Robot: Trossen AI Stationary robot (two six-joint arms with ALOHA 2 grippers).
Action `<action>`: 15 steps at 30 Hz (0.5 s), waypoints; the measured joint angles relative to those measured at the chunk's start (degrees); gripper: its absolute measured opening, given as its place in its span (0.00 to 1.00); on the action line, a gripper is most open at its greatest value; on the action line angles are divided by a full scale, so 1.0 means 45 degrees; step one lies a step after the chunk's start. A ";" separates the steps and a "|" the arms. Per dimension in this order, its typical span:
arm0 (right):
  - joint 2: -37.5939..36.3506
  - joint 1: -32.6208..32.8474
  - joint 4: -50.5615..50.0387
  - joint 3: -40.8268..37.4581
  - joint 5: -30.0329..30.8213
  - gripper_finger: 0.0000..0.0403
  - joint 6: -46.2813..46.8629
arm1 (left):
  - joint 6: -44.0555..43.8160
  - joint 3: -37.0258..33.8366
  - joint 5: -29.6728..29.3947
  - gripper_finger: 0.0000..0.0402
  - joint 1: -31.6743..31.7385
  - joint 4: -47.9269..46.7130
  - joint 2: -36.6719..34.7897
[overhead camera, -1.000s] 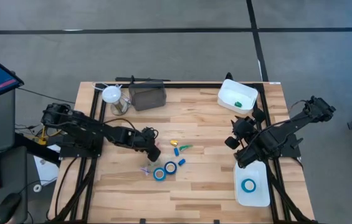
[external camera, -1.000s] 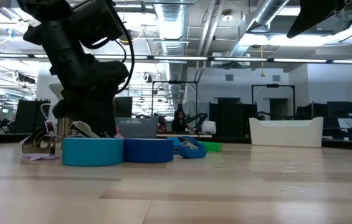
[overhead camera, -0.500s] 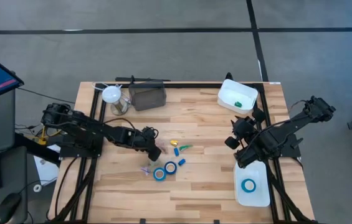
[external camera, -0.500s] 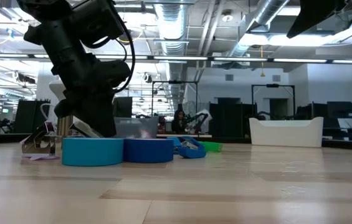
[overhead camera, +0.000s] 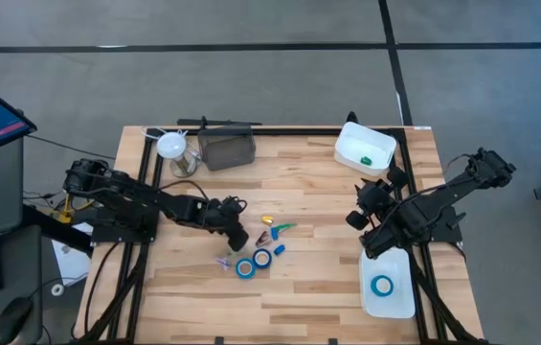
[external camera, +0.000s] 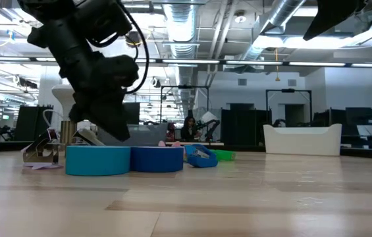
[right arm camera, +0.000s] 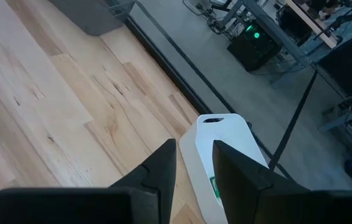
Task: Pick and place Stapler, Stapler remover, tape
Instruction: Put the pink staple remover into the black bin
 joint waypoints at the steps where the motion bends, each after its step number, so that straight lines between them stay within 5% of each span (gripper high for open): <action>1: 0.0000 0.0000 0.0000 0.0000 0.0000 0.24 0.0000 | 0.0361 0.0000 0.0010 0.11 0.0000 0.0225 0.0000; 8: 0.0000 0.0049 0.0000 0.0000 -0.0451 0.24 0.0000 | 0.2112 0.0000 0.0024 0.10 0.0000 0.1621 0.0000; 15: 0.0000 0.0044 0.0058 0.0000 -0.0749 0.24 0.0005 | 0.1084 0.0005 0.0369 0.12 0.0000 0.2232 0.0000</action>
